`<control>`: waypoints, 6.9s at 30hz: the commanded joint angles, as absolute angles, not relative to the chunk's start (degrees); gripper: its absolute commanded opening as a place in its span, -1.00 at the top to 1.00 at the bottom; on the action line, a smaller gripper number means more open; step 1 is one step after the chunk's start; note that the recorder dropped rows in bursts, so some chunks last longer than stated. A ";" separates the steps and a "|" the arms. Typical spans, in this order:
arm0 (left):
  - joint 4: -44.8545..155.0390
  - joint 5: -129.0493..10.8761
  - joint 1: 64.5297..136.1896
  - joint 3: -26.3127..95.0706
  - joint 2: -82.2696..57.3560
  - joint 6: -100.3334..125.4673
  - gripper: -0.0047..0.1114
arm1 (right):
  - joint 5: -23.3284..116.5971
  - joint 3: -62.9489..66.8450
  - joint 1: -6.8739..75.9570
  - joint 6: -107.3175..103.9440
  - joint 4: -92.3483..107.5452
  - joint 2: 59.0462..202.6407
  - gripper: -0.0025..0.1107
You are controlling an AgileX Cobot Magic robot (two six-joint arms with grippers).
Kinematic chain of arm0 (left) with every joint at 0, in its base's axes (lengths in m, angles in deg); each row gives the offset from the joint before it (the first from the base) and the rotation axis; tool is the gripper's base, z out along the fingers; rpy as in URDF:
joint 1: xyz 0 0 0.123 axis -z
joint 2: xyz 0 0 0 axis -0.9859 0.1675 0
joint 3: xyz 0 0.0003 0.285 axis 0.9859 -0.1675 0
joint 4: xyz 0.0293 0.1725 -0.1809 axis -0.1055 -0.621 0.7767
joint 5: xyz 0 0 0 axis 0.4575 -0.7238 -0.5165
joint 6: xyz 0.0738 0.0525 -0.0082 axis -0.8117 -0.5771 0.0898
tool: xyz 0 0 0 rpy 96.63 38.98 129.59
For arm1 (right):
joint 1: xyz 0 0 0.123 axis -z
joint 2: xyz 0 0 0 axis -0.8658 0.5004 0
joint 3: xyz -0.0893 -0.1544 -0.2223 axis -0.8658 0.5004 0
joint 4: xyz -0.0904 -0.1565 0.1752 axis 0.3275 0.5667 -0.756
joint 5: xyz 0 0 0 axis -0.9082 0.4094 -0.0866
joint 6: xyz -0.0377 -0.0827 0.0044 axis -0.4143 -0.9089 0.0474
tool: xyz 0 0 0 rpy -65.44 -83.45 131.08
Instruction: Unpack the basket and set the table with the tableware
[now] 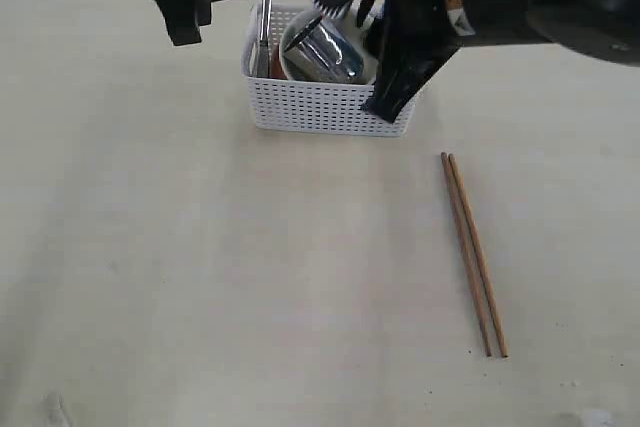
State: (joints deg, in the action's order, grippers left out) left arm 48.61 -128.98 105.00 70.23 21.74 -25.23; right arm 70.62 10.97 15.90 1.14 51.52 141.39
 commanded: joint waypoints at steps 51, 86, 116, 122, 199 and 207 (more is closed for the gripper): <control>69.28 -129.05 109.74 65.37 16.16 -24.60 0.92 | 105.60 26.29 -16.46 30.24 107.55 141.02 -0.05; 70.78 -129.05 117.73 65.37 14.87 -21.98 0.92 | 108.00 28.29 -16.06 31.44 107.55 141.14 0.32; 61.36 -129.05 117.73 65.48 14.87 -21.32 -0.45 | 108.86 28.29 -16.06 36.61 107.55 141.14 0.96; 51.56 -129.05 117.73 65.48 13.77 -19.41 -0.45 | 113.11 28.29 -16.06 36.88 101.08 141.14 0.96; 75.49 -69.86 102.85 31.31 -7.64 -13.79 0.92 | 101.16 6.34 25.38 40.99 35.21 161.77 0.96; 75.49 -70.63 102.85 31.31 -7.64 -13.63 0.92 | 104.54 6.21 18.64 51.88 39.79 167.95 0.96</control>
State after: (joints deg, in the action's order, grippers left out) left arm 75.04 -70.10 103.06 31.47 -7.22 -14.32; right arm 102.71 6.32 20.45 49.00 37.83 166.19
